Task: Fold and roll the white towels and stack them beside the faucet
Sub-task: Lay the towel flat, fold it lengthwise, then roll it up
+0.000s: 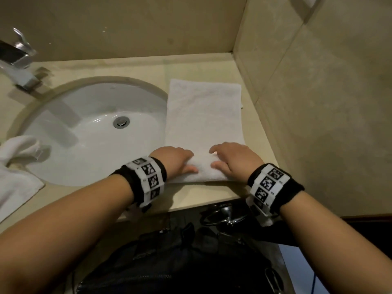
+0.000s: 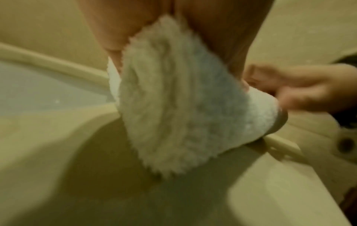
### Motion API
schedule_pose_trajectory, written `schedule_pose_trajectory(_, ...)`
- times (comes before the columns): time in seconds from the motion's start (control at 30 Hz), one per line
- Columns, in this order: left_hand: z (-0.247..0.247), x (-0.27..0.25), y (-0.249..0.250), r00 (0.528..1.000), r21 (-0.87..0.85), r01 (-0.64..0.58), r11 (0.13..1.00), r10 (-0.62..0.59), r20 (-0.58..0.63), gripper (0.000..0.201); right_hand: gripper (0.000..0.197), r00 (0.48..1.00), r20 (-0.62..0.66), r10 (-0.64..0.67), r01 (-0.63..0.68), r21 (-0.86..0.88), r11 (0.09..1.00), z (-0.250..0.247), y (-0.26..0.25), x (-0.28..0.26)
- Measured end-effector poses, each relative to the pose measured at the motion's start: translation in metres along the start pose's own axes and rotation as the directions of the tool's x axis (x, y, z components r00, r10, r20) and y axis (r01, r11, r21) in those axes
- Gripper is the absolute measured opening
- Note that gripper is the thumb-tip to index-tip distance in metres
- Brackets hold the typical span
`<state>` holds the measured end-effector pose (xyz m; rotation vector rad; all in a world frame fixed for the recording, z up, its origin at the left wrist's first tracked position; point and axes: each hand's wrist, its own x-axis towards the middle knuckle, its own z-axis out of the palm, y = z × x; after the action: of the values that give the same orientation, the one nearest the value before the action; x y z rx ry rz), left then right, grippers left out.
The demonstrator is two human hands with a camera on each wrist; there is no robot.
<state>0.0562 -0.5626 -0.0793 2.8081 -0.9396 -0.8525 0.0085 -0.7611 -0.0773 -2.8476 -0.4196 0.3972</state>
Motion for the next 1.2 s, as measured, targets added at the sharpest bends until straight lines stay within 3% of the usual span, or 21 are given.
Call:
schedule_pose_trajectory(0.1, -0.004, 0.005, -0.002, 0.997, -0.134, 0.009, 0.991, 0.001, 0.072, 0.054, 0.051, 0.977, -0.152, -0.150, 0.127, -0.153, 0.980, 0.009, -0.002, -0.018)
schedule_pose_trajectory(0.17, -0.003, 0.007, 0.001, 0.999, -0.114, 0.021, 0.993, -0.017, 0.035, 0.052, 0.037, 0.983, -0.147, -0.112, 0.093, -0.132, 0.987, 0.011, -0.002, -0.016)
schedule_pose_trajectory(0.23, -0.001, 0.002, 0.004, 0.992, -0.004, -0.009, 1.000, 0.008, -0.124, 0.050, 0.029, 0.997, -0.067, -0.024, 0.019, -0.079, 0.997, 0.005, 0.000, -0.005)
schedule_pose_trajectory(0.3, 0.003, -0.003, 0.005, 0.953, 0.160, -0.099, 0.982, 0.140, -0.269, 0.058, 0.032, 0.998, 0.055, 0.044, -0.045, 0.017, 0.999, -0.004, 0.007, 0.006)
schedule_pose_trajectory(0.37, 0.005, -0.005, 0.004, 0.958, 0.229, -0.138, 0.963, 0.189, -0.214, 0.069, 0.036, 0.980, 0.178, 0.087, -0.101, 0.073, 0.992, -0.012, 0.014, 0.014)
schedule_pose_trajectory(0.47, -0.002, 0.007, 0.002, 0.993, 0.043, -0.091, 0.995, 0.094, -0.075, 0.062, 0.041, 0.958, 0.250, 0.142, -0.162, 0.061, 0.985, -0.013, 0.015, 0.022)
schedule_pose_trajectory(0.53, -0.012, 0.018, -0.002, 0.996, -0.107, -0.090, 0.990, 0.090, -0.005, 0.059, 0.043, 0.988, 0.084, 0.131, -0.128, -0.033, 0.991, -0.012, 0.013, 0.020)
schedule_pose_trajectory(0.57, -0.016, 0.021, -0.004, 0.996, -0.159, -0.083, 0.984, 0.089, 0.031, 0.059, 0.046, 0.997, -0.028, 0.075, -0.078, -0.096, 0.992, -0.011, 0.012, 0.014)
schedule_pose_trajectory(0.63, -0.019, 0.024, -0.007, 0.994, -0.193, -0.061, 0.979, 0.078, 0.078, 0.059, 0.055, 0.987, -0.137, -0.085, 0.059, -0.188, 0.980, -0.005, 0.011, 0.002)
schedule_pose_trajectory(0.7, -0.019, 0.025, -0.006, 0.996, -0.126, -0.059, 0.990, 0.066, 0.053, 0.061, 0.052, 0.970, -0.185, -0.155, 0.121, -0.184, 0.976, 0.002, 0.009, -0.002)
schedule_pose_trajectory(0.8, -0.011, 0.018, -0.006, 0.967, 0.136, -0.099, 0.986, 0.128, -0.222, 0.068, 0.042, 0.997, -0.083, 0.008, -0.014, -0.077, 0.997, -0.001, 0.008, 0.014)
schedule_pose_trajectory(0.83, -0.007, 0.015, -0.006, 0.945, 0.234, -0.113, 0.966, 0.177, -0.274, 0.074, 0.041, 0.998, -0.039, 0.054, -0.055, -0.046, 0.997, -0.004, 0.011, 0.021)
schedule_pose_trajectory(0.9, -0.001, 0.012, -0.006, 0.946, 0.327, -0.102, 0.939, 0.193, -0.259, 0.083, 0.037, 0.992, 0.071, 0.106, -0.109, 0.040, 0.993, -0.012, 0.016, 0.033)
schedule_pose_trajectory(1.0, -0.008, 0.021, -0.013, 0.977, 0.113, -0.120, 0.986, 0.138, -0.164, 0.067, 0.037, 0.983, 0.139, 0.117, -0.128, 0.067, 0.990, -0.019, 0.018, 0.042)
schedule_pose_trajectory(1.1, -0.021, 0.029, -0.023, 0.992, -0.201, -0.098, 0.975, 0.113, 0.062, 0.058, 0.057, 0.998, -0.037, -0.047, 0.042, -0.119, 0.992, -0.016, 0.013, 0.032)
schedule_pose_trajectory(1.2, -0.021, 0.027, -0.022, 0.992, -0.144, -0.119, 0.982, 0.124, 0.025, 0.061, 0.062, 0.992, -0.033, -0.121, 0.110, -0.240, 0.965, -0.009, 0.007, 0.024)
